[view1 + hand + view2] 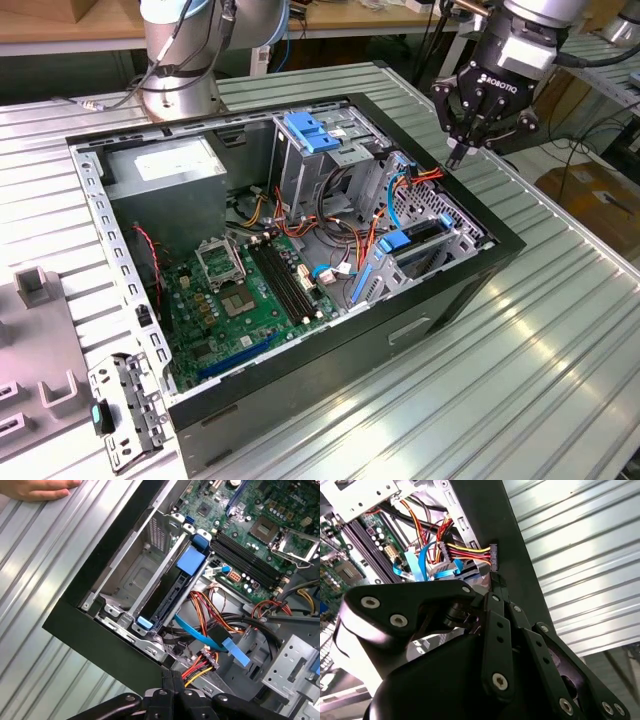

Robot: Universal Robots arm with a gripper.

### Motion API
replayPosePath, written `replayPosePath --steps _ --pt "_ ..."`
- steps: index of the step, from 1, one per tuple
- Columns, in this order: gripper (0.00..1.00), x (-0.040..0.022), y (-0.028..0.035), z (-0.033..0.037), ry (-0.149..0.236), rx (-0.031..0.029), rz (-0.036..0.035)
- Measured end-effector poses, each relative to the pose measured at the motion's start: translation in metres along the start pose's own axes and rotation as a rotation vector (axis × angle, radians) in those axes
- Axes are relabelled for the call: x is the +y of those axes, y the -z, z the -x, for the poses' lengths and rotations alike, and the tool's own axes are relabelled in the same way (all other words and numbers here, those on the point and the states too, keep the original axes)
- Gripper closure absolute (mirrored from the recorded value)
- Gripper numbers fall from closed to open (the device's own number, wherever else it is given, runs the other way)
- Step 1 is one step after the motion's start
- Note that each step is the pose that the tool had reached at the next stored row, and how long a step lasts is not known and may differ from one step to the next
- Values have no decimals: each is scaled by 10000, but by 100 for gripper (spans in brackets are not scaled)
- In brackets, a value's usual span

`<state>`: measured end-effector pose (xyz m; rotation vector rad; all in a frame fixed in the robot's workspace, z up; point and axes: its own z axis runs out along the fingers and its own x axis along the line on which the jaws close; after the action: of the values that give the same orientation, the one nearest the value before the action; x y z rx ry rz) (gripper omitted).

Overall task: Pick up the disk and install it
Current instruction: 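Insert the first disk wire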

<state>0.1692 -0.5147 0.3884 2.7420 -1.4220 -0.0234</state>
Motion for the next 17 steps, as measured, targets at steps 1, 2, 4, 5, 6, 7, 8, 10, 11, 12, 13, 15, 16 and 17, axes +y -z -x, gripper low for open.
replayPosePath --steps 1,2,4,5,6,7,8,10,11,12,13,15,16,17 --pt "89 0 0 0 189 11 -2" --pt "89 -1 0 0 341 18 -3" --pt "89 -25 1 26 478 27 -4" --pt "89 -41 0 45 515 27 -5" --pt "89 -53 -1 51 599 32 -6" --pt "89 -63 -2 44 793 43 -8" --pt "89 -66 -3 43 1083 59 -11" --pt "89 -67 -7 42 1587 85 -17" --pt "89 -68 -9 42 1783 96 -20" --pt "89 -69 -10 41 1969 106 -21" --pt "89 -69 -12 41 2142 116 -23" --pt "89 -70 -14 40 2471 134 -26" --pt "82 -71 -15 40 2669 145 -29" --pt "82 -71 -16 39 2808 151 -31"
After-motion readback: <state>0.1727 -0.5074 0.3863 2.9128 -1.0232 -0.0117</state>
